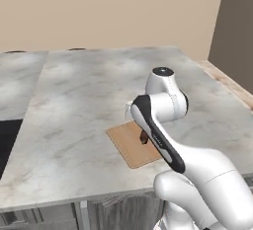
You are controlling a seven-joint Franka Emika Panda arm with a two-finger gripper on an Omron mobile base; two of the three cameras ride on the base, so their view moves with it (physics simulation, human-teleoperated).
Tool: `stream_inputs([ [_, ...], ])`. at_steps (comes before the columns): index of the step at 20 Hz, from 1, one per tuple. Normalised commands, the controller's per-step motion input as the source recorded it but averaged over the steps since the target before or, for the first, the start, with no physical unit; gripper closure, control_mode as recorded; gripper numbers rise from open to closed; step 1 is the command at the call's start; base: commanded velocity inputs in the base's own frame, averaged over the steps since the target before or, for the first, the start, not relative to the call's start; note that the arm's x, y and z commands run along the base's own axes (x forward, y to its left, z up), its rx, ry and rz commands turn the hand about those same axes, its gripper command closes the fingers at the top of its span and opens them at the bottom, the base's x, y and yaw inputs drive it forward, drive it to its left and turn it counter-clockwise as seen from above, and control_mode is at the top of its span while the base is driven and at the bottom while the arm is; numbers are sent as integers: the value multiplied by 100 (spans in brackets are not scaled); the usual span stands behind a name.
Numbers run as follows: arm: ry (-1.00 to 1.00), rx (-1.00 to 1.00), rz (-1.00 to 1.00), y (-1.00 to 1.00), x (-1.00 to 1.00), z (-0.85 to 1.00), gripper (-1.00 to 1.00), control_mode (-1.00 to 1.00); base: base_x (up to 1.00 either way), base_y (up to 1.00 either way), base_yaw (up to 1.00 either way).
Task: Pick up the knife from the drawer and place it on the cutting board. Then place the meat from the plate to the cutting board.
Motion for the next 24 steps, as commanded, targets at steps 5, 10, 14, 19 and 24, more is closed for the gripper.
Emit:
stream_inputs([
  [5,3,2,14,-18,11,-3,100,-100,12,-11,8],
  [10,0,0,27,-29,0,-1,100,-100,0,0,0],
  [14,0,0,29,-34,1,-4,100,-100,0,0,0],
  [19,0,0,34,-16,0,-16,100,-100,0,0,0],
  [24,6,0,31,-4,0,-26,100,-100,0,0,0],
])
